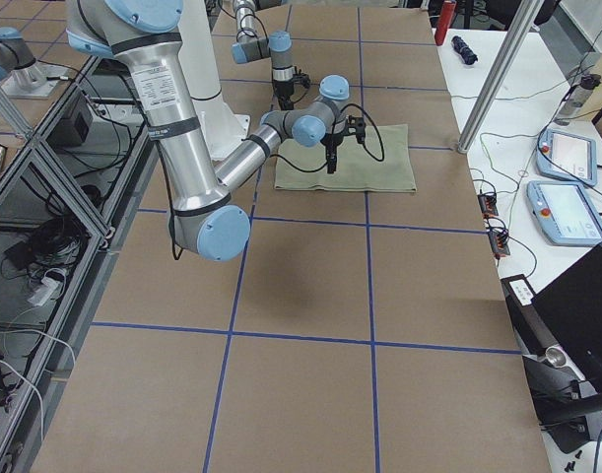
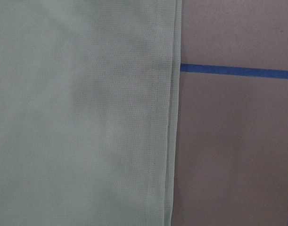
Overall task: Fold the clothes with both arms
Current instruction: 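Lower the left gripper to the shirt's near corner while the right gripper holds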
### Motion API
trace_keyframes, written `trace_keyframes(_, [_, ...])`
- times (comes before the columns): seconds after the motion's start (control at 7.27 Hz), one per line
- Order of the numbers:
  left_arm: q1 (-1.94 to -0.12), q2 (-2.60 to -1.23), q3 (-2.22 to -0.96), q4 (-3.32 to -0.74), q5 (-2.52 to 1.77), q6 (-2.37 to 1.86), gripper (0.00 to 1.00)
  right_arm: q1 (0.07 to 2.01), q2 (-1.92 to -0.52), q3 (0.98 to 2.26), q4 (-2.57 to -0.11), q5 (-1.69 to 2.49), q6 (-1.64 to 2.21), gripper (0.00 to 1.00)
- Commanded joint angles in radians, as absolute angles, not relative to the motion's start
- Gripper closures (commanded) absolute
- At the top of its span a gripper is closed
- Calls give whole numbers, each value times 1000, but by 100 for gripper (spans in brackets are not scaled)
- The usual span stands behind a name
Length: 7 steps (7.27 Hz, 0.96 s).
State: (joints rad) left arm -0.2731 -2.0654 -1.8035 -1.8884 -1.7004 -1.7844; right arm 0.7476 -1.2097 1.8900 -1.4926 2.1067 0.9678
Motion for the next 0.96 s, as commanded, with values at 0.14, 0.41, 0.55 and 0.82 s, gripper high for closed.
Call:
trace_keyframes(0.14, [-262, -2074, -1787, -1890, -1692, -1786, 19, 746, -1207, 1887, -1493, 2108, 966, 0])
trace_keyframes(0.41, [-262, -2077, -1776, -1894, -1690, -1783, 23, 746, -1209, 1884, -1493, 2108, 962, 0])
trace_keyframes(0.55, [-262, -2077, -1767, -1894, -1681, -1778, 23, 746, -1209, 1884, -1493, 2108, 962, 0])
trace_keyframes(0.82, [-262, -2079, -1756, -1896, -1672, -1779, 33, 746, -1209, 1882, -1493, 2108, 962, 0])
